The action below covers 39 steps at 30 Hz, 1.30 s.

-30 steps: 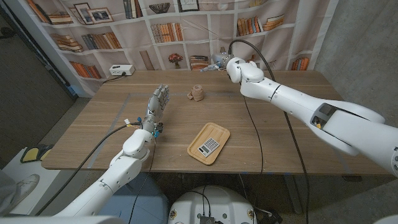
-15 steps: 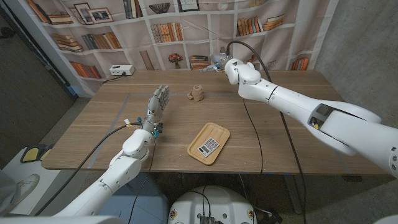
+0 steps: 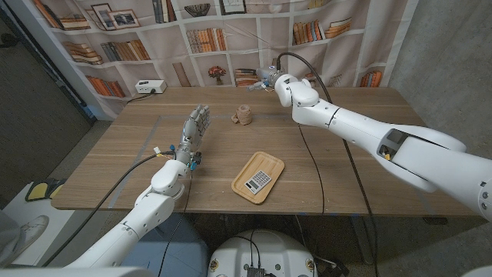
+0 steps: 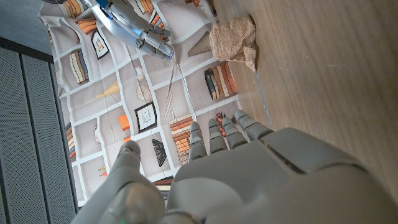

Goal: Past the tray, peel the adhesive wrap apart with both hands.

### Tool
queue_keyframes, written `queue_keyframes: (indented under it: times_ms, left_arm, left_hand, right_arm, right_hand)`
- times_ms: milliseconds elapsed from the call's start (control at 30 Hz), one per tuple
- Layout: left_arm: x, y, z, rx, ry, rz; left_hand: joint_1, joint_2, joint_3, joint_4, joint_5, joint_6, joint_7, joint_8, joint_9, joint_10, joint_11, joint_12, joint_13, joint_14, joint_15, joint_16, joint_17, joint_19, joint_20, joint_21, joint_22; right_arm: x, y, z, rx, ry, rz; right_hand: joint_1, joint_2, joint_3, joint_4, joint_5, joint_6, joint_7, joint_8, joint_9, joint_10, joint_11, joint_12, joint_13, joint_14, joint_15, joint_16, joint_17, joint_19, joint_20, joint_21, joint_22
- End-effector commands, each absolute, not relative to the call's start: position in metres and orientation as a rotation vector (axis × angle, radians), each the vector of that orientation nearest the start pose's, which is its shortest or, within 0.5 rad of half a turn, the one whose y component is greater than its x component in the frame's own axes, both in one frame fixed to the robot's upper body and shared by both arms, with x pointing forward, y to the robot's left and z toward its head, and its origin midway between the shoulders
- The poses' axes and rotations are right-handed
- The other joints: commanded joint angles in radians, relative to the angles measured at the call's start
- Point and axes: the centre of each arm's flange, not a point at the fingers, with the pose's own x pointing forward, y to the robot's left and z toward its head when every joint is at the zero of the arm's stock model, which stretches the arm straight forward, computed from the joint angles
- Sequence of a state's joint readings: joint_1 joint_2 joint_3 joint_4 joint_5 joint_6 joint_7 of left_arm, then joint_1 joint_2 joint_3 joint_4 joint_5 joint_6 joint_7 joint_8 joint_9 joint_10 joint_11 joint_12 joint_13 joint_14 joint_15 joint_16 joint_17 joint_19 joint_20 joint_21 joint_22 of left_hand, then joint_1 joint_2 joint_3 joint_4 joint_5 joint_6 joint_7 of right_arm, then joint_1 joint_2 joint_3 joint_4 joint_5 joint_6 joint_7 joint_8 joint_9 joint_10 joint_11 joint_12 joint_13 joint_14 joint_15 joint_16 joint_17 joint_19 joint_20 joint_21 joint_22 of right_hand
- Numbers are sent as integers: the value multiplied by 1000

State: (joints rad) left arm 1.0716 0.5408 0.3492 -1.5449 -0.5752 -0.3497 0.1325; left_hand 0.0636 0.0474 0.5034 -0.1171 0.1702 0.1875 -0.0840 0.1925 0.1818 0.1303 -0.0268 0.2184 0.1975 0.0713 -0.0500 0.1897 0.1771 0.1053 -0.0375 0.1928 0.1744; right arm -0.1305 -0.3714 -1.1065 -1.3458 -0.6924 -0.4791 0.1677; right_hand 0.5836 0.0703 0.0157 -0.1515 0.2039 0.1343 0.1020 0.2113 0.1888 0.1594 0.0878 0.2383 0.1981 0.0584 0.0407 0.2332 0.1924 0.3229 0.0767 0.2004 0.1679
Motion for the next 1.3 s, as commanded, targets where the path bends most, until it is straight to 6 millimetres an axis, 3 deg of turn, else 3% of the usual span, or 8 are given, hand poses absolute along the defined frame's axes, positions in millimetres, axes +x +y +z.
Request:
queue_keyframes:
  times_ms: [33, 433, 567, 1300]
  left_arm:
    - [595, 268, -75, -51, -630, -164]
    - [595, 270, -77, -56, -627, -155]
    - [595, 271, -78, -58, -625, -153]
    - [599, 272, -75, -60, -630, -161]
  left_hand:
    - [2, 1, 3, -1, 4, 6, 0, -3, 2, 3, 1, -1, 4, 5, 4, -4, 2, 3, 4, 2, 2]
    - [2, 2, 3, -1, 4, 5, -2, -3, 2, 1, 2, -2, 4, 4, 4, -5, 2, 3, 4, 2, 1]
    - [2, 2, 3, -1, 4, 5, -1, -3, 2, 1, 3, -2, 4, 3, 4, -5, 2, 3, 4, 2, 1]
    - [3, 2, 3, -2, 4, 4, -1, -3, 2, 2, 3, -2, 4, 4, 4, -5, 2, 3, 4, 2, 1]
  right_arm:
    - [662, -38, 149, -1683, -605, -74]
    - [667, -34, 147, -1681, -604, -48]
    - [669, -33, 146, -1676, -598, -34]
    - [679, -27, 144, -1718, -600, -39]
  right_hand:
    - [23, 6, 9, -4, 5, 12, -3, 8, 2, 15, -4, 4, 4, 28, -3, 11, 3, 25, -2, 12, 1]
    - [53, 24, 27, -2, 3, 2, -46, 1, 7, 5, -35, -6, 12, 64, -35, 24, 16, 62, -11, 16, 5]
    - [66, 27, 33, -6, 1, -5, -47, -1, 9, -2, -37, -9, 15, 71, -38, 28, 21, 83, -6, 21, 6]
    - [110, 20, 47, -17, 0, 14, -42, 6, 11, 28, -40, 2, 21, 102, -50, 42, 30, 99, -14, 19, 7]
